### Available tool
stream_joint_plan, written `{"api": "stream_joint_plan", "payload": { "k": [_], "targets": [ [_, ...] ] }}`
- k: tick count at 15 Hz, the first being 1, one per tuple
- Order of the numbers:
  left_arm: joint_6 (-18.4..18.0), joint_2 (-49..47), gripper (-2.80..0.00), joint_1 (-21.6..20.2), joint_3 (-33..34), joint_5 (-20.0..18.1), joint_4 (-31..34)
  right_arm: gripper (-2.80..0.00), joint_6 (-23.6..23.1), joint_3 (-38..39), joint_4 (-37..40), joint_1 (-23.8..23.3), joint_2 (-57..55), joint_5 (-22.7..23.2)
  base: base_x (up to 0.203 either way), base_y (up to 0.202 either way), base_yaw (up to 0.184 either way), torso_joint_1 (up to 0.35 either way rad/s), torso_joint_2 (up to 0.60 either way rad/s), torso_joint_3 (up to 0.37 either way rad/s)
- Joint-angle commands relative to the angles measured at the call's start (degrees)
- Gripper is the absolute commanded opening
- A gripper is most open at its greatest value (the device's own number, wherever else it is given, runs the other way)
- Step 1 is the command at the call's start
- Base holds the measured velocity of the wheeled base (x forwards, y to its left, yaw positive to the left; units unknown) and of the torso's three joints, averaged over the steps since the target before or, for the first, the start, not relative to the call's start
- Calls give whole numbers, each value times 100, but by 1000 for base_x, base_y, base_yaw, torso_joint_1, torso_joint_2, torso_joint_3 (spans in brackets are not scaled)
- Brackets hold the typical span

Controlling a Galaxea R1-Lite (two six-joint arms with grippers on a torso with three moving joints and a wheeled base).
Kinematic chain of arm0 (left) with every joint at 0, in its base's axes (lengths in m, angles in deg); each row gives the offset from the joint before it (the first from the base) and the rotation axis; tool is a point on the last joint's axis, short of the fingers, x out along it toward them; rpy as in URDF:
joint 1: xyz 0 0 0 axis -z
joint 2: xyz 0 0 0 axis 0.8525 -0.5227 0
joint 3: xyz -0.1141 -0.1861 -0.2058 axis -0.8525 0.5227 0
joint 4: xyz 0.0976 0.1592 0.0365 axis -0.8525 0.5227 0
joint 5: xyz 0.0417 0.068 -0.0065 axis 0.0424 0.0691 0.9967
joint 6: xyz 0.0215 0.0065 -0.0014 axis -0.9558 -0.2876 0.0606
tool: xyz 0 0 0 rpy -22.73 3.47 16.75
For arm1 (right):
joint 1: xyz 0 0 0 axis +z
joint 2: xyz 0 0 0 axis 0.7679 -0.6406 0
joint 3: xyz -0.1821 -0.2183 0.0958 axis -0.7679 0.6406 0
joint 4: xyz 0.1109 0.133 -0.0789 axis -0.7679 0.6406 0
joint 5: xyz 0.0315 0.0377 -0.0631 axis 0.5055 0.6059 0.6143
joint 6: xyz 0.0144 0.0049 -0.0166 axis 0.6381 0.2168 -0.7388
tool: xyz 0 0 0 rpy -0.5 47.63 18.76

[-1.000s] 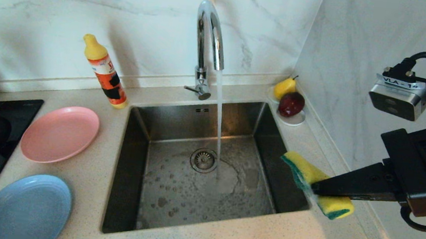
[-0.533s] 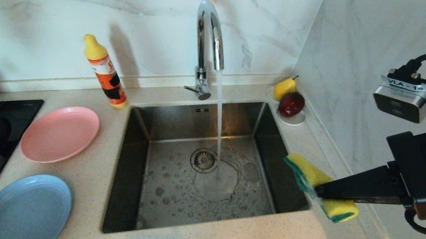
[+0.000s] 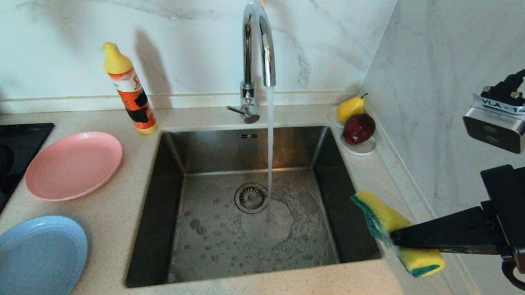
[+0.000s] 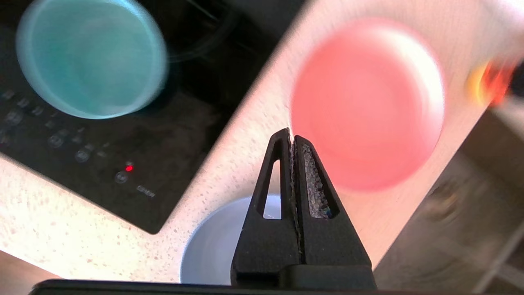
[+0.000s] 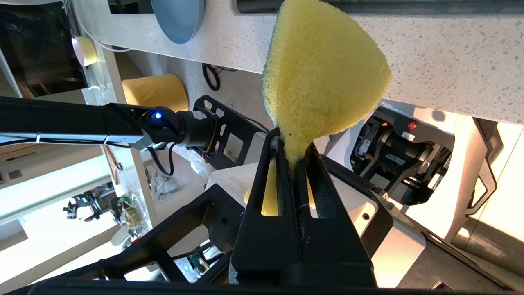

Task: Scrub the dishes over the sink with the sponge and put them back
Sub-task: Wash the plate

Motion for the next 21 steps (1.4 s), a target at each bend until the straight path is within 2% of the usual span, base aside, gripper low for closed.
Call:
{"api": "stream_joint_plan", "payload": {
  "k": [1, 2, 3, 4, 12, 21],
  "targets": [
    [-241, -303, -280, 607, -31, 322, 4, -280, 19, -8, 18, 2, -47, 13, 0, 0, 0, 0, 0, 0],
    [-374, -442, -280, 720, -42, 355, -13, -280, 19, -8, 18, 2, -68, 13, 0, 0, 0, 0, 0, 0],
    [-440, -600, -33, 838, -50, 381, -31, -280, 19, -8, 18, 2, -79, 13, 0, 0, 0, 0, 0, 0],
    [-427, -748, 0, 909, -87, 389, -81, -280, 19, -8, 18, 2, -95, 13, 0, 0, 0, 0, 0, 0],
    [-473, -1903, 0, 1046, -76, 397, -156, -280, 19, 18, 18, 2, -121, 13, 0, 0, 0, 0, 0, 0],
    [-345, -2285, 0, 1057, 29, 340, -470, -280, 10, 38, 18, -7, -112, 13, 0, 0, 0, 0, 0, 0]
  ]
}}
